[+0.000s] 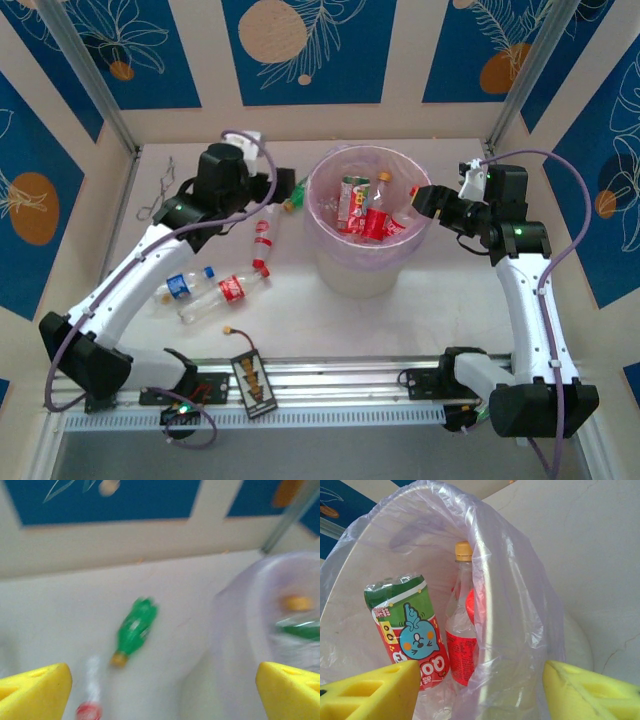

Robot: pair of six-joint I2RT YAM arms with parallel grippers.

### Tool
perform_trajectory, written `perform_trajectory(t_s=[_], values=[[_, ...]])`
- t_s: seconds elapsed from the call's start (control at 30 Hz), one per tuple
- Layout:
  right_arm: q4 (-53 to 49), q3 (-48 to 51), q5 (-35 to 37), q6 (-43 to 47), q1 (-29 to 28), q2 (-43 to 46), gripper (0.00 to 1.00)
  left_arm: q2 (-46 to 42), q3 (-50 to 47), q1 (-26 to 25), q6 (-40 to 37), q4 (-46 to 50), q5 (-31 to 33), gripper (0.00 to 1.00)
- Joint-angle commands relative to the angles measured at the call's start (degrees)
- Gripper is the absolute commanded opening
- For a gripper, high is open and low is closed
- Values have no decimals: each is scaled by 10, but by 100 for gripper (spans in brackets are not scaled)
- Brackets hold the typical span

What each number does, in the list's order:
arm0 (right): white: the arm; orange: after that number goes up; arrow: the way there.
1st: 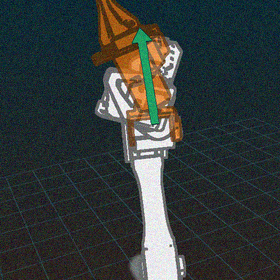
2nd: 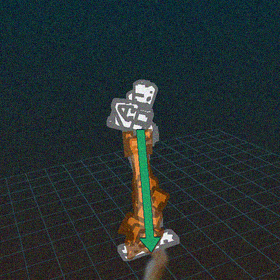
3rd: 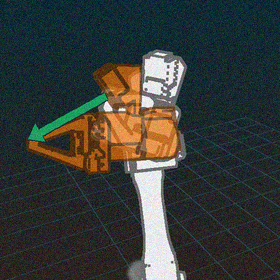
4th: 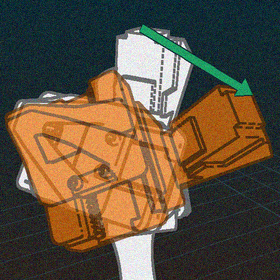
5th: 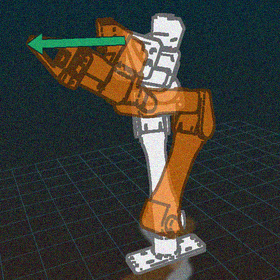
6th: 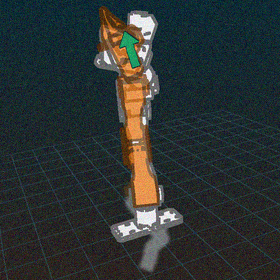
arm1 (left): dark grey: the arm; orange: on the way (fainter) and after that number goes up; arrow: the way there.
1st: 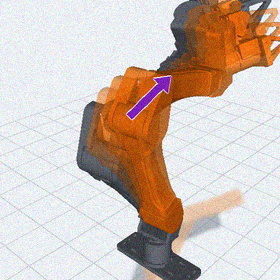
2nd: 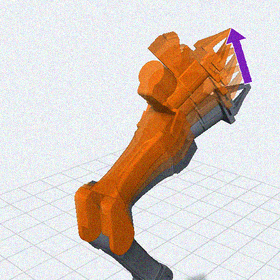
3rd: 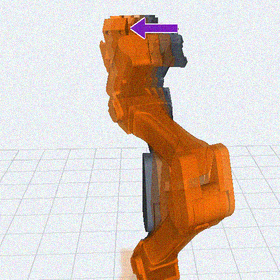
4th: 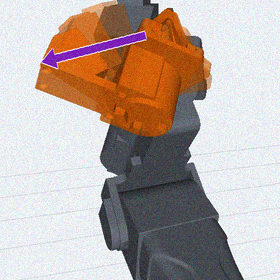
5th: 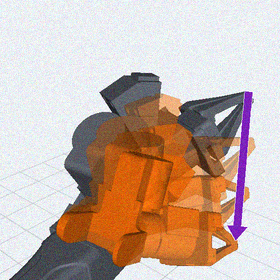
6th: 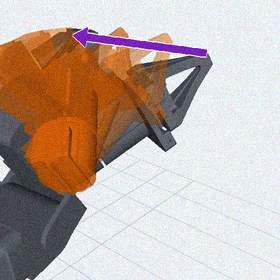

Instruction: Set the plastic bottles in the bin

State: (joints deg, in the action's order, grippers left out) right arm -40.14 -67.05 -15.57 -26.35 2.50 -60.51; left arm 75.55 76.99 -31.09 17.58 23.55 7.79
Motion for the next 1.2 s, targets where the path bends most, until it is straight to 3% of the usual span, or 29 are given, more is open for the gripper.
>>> perform_trajectory(t_s=[0.0, 0.17, 0.33, 0.5, 1.0, 1.17], values=[[3, 6, -16, -5, 7, 12, 66, -15, -58, 32, 30, 36, 8, 94], [6, 13, -20, -6, 10, 15, 66, 40, -104, 73, 16, 41, -8, 95], [-7, 7, -19, -2, 10, 17, 66, 133, -100, 86, 28, 1, -80, 99], [-22, 0, -16, 4, 16, 28, 67, 223, -66, 87, 22, 0, -77, 99], [-25, -7, -27, 2, 35, 30, 67, 331, -36, 91, 2, -36, -42, 85], [-36, -11, -20, 1, 36, 35, 66, 365, -20, 92, 1, -41, -28, 73]])
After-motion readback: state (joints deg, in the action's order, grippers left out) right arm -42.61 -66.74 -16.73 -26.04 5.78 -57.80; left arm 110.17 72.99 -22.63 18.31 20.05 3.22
